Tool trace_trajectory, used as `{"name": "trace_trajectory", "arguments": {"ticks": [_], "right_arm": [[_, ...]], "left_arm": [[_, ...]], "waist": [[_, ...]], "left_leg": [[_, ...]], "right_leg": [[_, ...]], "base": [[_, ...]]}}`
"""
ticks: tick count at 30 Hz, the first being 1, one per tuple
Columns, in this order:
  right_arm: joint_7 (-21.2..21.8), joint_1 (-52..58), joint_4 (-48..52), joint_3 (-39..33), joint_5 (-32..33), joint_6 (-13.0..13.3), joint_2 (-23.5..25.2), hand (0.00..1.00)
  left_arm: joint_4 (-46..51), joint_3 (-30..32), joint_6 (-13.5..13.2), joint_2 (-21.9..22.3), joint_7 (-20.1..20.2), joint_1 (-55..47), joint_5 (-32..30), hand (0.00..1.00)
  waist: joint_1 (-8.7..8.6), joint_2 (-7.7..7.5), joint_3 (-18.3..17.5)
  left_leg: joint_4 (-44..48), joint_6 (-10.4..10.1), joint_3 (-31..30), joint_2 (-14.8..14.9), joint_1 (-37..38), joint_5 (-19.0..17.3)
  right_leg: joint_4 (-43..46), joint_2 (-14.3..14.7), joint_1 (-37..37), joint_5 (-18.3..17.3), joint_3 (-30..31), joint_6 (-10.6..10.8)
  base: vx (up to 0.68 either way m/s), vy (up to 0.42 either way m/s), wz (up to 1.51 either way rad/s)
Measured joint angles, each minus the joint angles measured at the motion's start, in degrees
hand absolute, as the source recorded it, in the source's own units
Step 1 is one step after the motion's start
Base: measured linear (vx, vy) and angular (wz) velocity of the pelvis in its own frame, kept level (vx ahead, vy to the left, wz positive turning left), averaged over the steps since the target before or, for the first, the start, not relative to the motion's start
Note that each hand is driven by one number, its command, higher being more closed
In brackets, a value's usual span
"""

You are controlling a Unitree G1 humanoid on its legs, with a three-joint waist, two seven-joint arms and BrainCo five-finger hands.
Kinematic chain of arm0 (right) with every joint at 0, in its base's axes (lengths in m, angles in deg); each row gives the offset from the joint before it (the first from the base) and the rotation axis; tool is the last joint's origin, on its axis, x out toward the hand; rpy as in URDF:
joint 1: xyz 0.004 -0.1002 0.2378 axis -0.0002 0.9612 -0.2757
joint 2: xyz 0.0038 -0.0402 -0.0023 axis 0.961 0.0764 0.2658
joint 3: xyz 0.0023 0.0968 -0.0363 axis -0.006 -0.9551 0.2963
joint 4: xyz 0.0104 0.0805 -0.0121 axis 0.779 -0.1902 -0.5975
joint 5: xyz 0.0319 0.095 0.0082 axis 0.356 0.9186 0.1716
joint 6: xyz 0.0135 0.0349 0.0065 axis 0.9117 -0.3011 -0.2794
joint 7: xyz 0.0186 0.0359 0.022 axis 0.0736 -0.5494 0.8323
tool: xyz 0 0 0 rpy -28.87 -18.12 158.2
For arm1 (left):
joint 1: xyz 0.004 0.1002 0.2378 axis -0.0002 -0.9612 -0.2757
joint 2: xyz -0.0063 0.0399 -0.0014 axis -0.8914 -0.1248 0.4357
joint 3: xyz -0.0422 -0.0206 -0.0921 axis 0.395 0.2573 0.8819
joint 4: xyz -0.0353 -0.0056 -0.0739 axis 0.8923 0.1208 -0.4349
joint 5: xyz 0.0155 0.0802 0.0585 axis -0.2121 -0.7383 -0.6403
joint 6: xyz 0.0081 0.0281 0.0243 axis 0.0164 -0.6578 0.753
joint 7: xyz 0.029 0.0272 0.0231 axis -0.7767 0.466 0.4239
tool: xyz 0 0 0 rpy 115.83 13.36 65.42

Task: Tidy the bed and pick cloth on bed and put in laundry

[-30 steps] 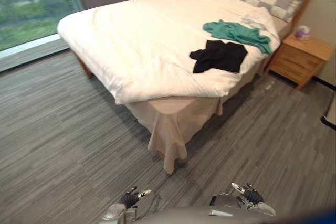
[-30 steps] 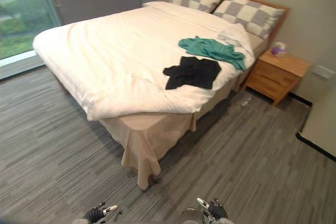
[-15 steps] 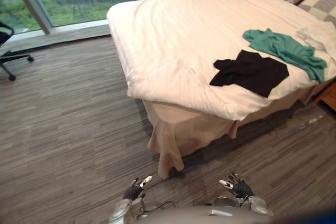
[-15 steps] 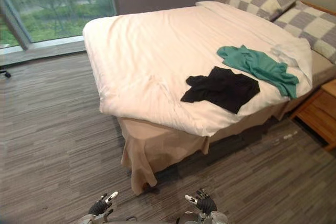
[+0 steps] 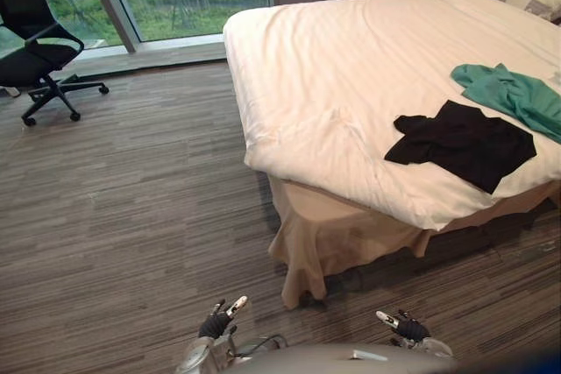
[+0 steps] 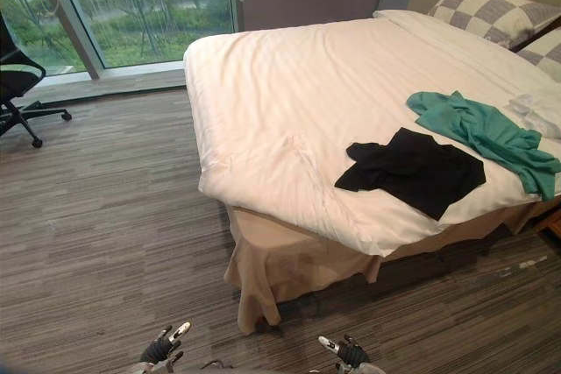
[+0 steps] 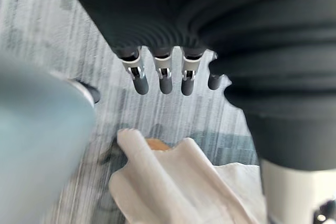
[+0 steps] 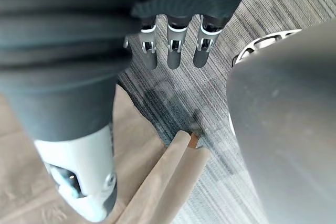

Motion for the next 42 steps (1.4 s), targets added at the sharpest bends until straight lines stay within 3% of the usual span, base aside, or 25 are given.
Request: {"name": "trace_trajectory", "arguments": {"ticks": [4, 6, 9, 12, 14, 18, 20, 21, 22, 24, 27, 30, 34, 39, 40, 42], "right_arm": [[0.0, 0.3, -0.1, -1.5, 0.1, -0.6, 0.0, 0.0], [0.0, 0.6, -0.1, -2.3, 1.1, -1.8, 0.0, 0.0], [0.3, 0.7, -0.1, -2.9, 1.4, -3.0, -0.1, 0.0], [0.7, 0.7, -0.1, -3.5, 3.8, -4.2, -0.5, 0.0], [0.9, 0.7, -0.1, -3.6, 5.8, -4.8, -1.4, 0.0], [0.8, 0.7, 0.0, -5.2, 7.5, -5.1, -2.3, 0.0], [0.7, 0.7, 0.2, -6.2, 7.9, -5.1, -2.2, 0.0], [0.5, 1.0, 0.4, -6.6, 8.1, -5.1, -2.2, 0.0], [0.5, 1.0, 0.4, -6.6, 8.2, -5.1, -2.2, 0.0], [0.4, 1.1, 0.4, -7.8, 8.4, -5.1, -2.0, 0.0], [-0.2, 1.2, 0.5, -8.7, 8.4, -4.2, -1.7, 0.0], [-1.0, 3.4, 0.5, -10.4, 8.4, -3.8, -1.4, 0.0], [-1.1, 5.2, 0.4, -11.0, 8.2, -3.8, -1.2, 0.0], [-1.2, 3.9, 0.6, -10.7, 8.3, -3.8, -1.3, 0.0], [-1.4, 2.9, 0.6, -10.7, 8.4, -3.8, -1.3, 0.0], [-1.8, 2.5, 1.0, -10.7, 8.4, -3.8, -1.3, 0.0]], "left_arm": [[-1.0, 1.7, -0.7, -0.2, -5.9, 0.4, 10.2, 0.0], [1.4, 6.8, -3.3, -0.6, -10.8, 0.4, 16.0, 0.0], [8.0, 9.8, -5.9, -2.3, -15.7, 0.6, 16.6, 0.0], [16.1, 11.9, -8.9, -7.6, -20.6, 2.5, 14.6, 0.0], [20.3, 12.0, -10.7, -12.7, -22.4, 5.2, 10.4, 0.0], [25.0, 11.1, -12.4, -18.5, -23.3, 11.2, 2.3, 0.0], [29.2, 8.2, -12.7, -21.6, -22.8, 15.0, -1.4, 0.0], [31.9, 3.8, -14.0, -23.8, -21.1, 18.3, -5.5, 0.0], [32.0, 3.1, -14.9, -24.0, -20.3, 18.8, -5.5, 0.0], [33.3, -2.9, -19.9, -24.9, -20.1, 21.9, -16.8, 0.0], [34.5, -5.8, -24.5, -24.6, -19.2, 22.8, -27.9, 0.0], [38.4, -10.0, -26.6, -24.7, -17.8, 24.4, -35.2, 0.0], [39.4, -14.5, -25.4, -24.7, -17.9, 25.9, -43.5, 0.0], [34.0, -20.6, -16.7, -24.6, -19.0, 30.4, -51.0, 0.0], [30.5, -20.8, -12.7, -24.6, -21.0, 31.8, -52.5, 0.0], [28.0, -21.6, -10.2, -24.6, -21.9, 33.1, -52.5, 0.0]], "waist": [[-0.12, -0.01, -0.5], [0.1, -0.38, -0.7], [0.17, -0.68, -0.7], [0.32, -0.43, -0.7], [0.3, 0.01, -0.8], [0.38, 0.63, -0.3], [0.37, 1.06, -0.1], [-0.08, 1.28, 0.0], [-0.19, 1.31, 0.0], [-0.91, 1.77, -0.2], [-2.59, 2.29, -0.1], [-3.21, 2.35, 0.0], [-3.53, 2.39, 0.0], [-4.76, 3.8, 0.2], [-6.09, 4.25, 0.7], [-6.42, 4.51, 1.3]], "left_leg": [[-3.3, -0.2, -0.8, 0.0, 1.1, 1.6], [-4.1, -0.2, -1.4, 0.0, 1.1, 1.9], [-4.1, -0.2, -2.3, -0.1, 1.3, 1.9], [-4.4, -0.2, -2.2, -0.1, 1.6, 1.9], [-5.5, -0.1, -2.1, -0.1, 2.0, 2.5], [-5.8, 0.0, -1.3, -0.2, 1.9, 2.6], [-5.8, 0.0, -0.5, -0.1, 1.9, 2.6], [-5.8, 0.0, -0.1, -0.1, 1.9, 2.6], [-5.8, 0.0, 0.0, -0.1, 2.0, 2.6], [-5.8, -0.1, 1.1, 0.0, 2.2, 2.5], [-5.8, -0.3, 2.9, 0.4, 3.0, 2.0], [-5.8, -0.3, 3.3, 0.5, 3.1, 2.0], [-5.8, -0.3, 4.4, 0.6, 3.6, 2.0], [-6.0, -0.2, 5.9, 0.9, 0.0, 1.7], [-5.9, 0.1, 6.1, 0.9, -2.6, 1.9], [-5.8, 0.1, 6.6, 0.9, -3.8, 2.1]], "right_leg": [[-0.9, 0.5, 0.5, 0.1, -0.9, 0.1], [-1.5, 0.8, 0.8, 0.2, -1.5, 0.1], [-1.8, 0.8, 1.7, 0.2, -2.1, 0.1], [-2.3, 0.9, 2.0, 0.5, -2.1, -0.1], [-2.9, 1.0, 2.1, 0.8, -2.0, -0.1], [-3.6, 1.0, 1.8, 1.3, -0.7, -0.1], [-3.7, 1.1, 1.2, 1.6, 0.4, -0.2], [-3.9, 1.2, 1.2, 1.7, 0.9, -0.2], [-3.9, 1.2, 1.2, 1.7, 0.9, -0.2], [-4.6, 1.4, 1.2, 2.1, 1.9, -0.4], [-5.4, 1.9, 1.2, 2.6, 4.2, -0.6], [-5.5, 2.0, 1.2, 2.7, 4.6, -0.6], [-5.5, 2.0, 1.0, 2.8, 5.9, -0.9], [-5.1, 2.3, -4.1, 3.8, 7.5, -0.9], [-4.6, 2.3, -7.1, 4.0, 8.1, -0.8], [-4.1, 2.2, -8.8, 4.1, 8.7, -0.8]], "base": [[0.02, -0.036, 0.1], [0.04, -0.034, 0.14], [0.03, -0.021, 0.2], [0.0, -0.001, -0.01], [0.0, 0.0, 0.0], [-0.03, 0.012, -0.09], [-0.03, 0.011, -0.23], [-0.03, 0.004, -0.15], [-0.02, 0.001, -0.11], [0.0, 0.003, -0.22], [0.01, -0.003, -0.4], [0.04, -0.029, -0.1], [0.0, -0.015, -0.17], [-0.07, 0.007, -0.19], [-0.06, 0.008, -0.09], [-0.02, 0.019, -0.18]]}}
